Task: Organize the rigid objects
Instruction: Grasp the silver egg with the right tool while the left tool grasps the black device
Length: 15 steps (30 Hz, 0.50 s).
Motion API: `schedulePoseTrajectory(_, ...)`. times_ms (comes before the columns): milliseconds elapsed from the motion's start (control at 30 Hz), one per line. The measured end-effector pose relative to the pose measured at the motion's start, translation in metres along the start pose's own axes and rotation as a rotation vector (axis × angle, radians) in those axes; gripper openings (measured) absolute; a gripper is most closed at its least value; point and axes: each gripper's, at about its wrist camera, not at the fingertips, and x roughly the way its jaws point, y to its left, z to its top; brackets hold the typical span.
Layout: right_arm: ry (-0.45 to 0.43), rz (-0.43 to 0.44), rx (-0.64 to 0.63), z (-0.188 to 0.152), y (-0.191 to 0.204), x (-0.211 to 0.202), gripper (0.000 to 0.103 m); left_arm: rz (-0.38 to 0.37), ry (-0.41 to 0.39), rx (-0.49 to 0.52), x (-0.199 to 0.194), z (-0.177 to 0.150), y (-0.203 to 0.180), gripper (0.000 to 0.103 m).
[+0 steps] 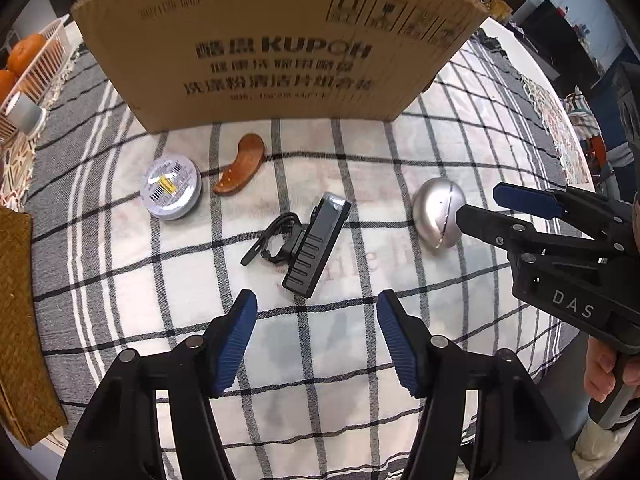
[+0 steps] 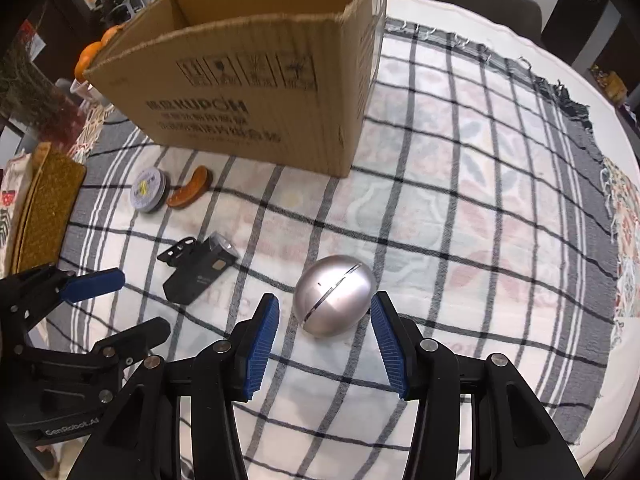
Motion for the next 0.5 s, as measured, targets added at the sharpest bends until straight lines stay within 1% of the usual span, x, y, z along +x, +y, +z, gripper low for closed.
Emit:
schedulePoseTrajectory(33,0.007,0.001,-0.001,0.0,0.0,0.003,0.049,-0.002,0.007,-0.003,0.002,0.0,0.001,0.057)
schedulePoseTrajectory(167,0.032,0.004,0.006,-0.001,-0.002,0.015,0.049,-0.025,0.037,-0.013,0.013,0.002,0.004,0.053)
schedulePoseTrajectory(267,0.041,0.011,0.013,-0.002,-0.004,0.02,0.049,-0.023,0.042,-0.011,0.019,0.004,0.005,0.051)
schedulePoseTrajectory(400,0.053,0.009,0.019,-0.003,-0.005,0.027,0.049,-0.022,0.056,-0.011,0.025,0.007,0.008,0.044)
schedulePoseTrajectory(500,0.064,0.012,0.029,-0.002,-0.006,0.034,0.049,-0.018,0.058,-0.011,0.03,0.01,0.009,0.043)
